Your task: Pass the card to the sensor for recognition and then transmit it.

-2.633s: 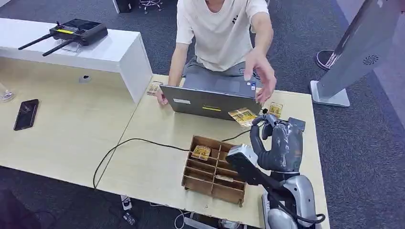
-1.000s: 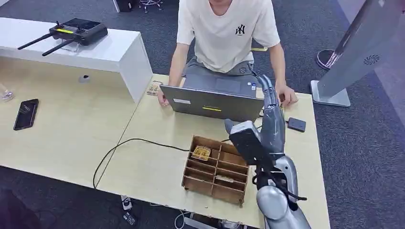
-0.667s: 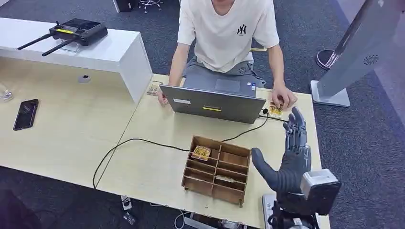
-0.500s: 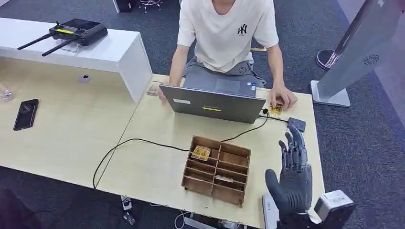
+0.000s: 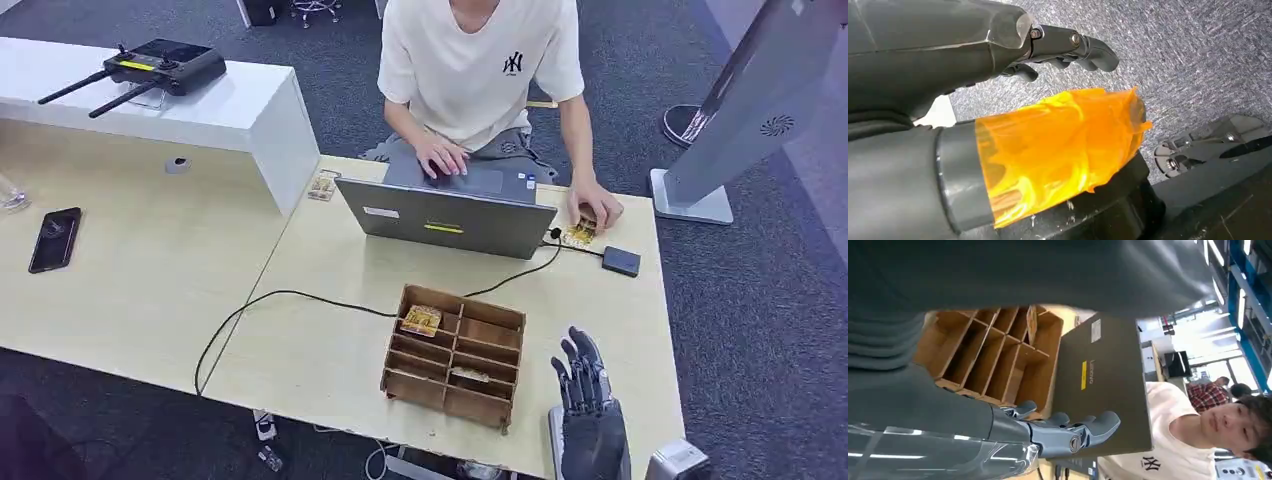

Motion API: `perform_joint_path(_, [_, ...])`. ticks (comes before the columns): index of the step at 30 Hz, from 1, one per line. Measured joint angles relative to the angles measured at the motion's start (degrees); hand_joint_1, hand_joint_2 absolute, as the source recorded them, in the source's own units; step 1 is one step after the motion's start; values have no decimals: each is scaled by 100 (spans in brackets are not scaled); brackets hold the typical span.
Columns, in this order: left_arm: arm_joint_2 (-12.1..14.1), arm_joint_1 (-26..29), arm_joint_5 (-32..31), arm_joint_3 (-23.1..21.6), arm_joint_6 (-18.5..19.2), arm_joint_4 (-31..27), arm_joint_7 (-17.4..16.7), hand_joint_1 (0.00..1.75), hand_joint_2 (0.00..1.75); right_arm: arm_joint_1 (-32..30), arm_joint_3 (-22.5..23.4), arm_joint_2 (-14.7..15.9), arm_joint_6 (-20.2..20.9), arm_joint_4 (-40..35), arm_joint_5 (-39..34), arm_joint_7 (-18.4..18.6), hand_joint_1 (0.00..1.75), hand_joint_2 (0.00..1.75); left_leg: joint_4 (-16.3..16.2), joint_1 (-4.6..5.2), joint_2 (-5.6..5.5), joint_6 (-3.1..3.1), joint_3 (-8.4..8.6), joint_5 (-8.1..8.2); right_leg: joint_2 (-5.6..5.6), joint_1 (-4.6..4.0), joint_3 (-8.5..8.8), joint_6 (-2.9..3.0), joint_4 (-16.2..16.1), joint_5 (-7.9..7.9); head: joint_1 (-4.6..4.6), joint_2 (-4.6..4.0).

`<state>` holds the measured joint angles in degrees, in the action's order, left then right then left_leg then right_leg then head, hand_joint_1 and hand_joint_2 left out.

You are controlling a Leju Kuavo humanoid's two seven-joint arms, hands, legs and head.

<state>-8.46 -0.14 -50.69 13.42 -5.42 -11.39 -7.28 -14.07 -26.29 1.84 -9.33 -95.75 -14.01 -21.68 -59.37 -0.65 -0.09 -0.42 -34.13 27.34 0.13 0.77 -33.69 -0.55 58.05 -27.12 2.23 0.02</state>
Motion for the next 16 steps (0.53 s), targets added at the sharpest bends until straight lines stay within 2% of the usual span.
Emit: perform_joint_path(16, [-66,-7,-48,2,-166,0,-120,0,0,54,-324,278,-164,170,-186,-107,0,0,0,1,0,0,1,0,0,0,0,0,0,0,0,0])
